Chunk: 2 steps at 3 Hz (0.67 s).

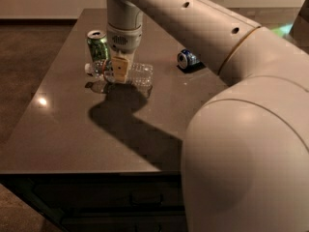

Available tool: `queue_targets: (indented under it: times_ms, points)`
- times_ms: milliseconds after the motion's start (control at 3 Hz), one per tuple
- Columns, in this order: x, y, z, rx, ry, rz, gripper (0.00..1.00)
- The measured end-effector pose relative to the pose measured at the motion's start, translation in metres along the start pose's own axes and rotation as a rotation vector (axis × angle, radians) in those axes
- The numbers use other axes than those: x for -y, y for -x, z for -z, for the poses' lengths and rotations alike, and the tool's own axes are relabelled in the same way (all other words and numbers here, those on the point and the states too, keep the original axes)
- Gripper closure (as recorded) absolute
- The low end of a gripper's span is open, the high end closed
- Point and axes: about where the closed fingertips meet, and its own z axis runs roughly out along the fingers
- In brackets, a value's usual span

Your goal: Move water bottle near green can

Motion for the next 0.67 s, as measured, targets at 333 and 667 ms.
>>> queue_targets:
  times_ms: [333,667]
  points:
    - [0.0018,0.0082,-0.0086,-0.007,0.011,0.005,0.31]
    - [0.0042,0.0106,-0.0160,-0.014,0.017,0.004,0.08]
